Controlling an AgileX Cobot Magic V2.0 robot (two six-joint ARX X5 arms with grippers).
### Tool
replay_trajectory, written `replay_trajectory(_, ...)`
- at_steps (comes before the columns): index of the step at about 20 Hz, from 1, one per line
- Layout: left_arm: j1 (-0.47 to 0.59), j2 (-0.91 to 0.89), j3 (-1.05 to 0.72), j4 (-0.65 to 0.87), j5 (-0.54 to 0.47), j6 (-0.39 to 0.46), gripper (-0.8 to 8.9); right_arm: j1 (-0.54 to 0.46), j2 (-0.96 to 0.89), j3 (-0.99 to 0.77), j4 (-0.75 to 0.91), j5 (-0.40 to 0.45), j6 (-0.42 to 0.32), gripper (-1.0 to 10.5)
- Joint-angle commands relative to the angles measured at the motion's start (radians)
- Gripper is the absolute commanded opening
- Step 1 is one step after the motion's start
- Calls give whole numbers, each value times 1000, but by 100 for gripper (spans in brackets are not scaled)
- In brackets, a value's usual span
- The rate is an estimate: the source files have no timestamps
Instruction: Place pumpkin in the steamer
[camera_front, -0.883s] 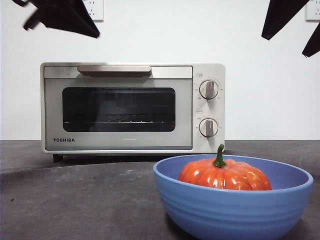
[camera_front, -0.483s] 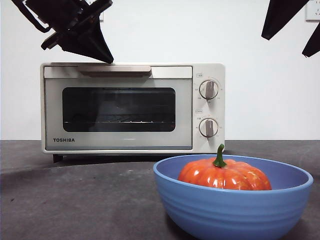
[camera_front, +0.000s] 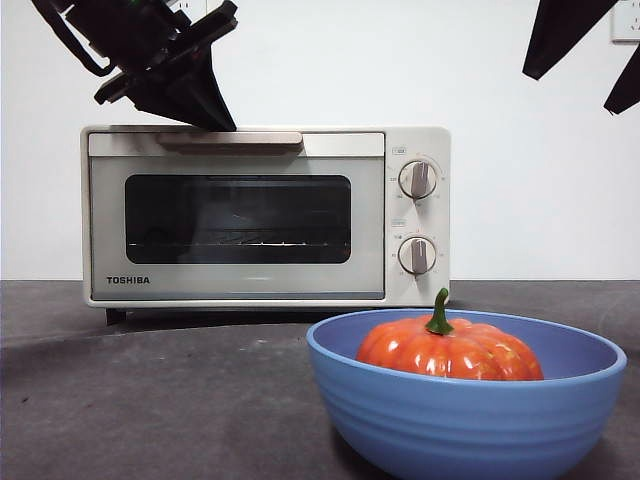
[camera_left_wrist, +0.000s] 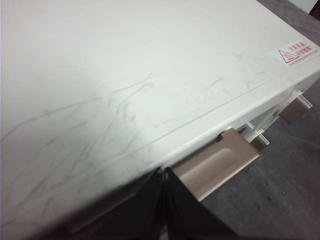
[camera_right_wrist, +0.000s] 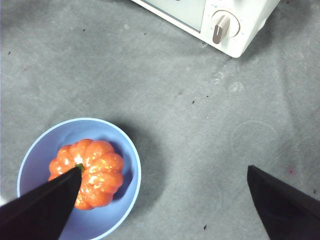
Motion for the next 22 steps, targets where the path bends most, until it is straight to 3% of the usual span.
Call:
replay_trajectory(1,-5,31,23,5,-7,21,15,7,3,12,10,-3,-1,535)
replay_trajectory(22,-96,31,23,-328,-6,16,15,7,3,12,50,-3,-8,535)
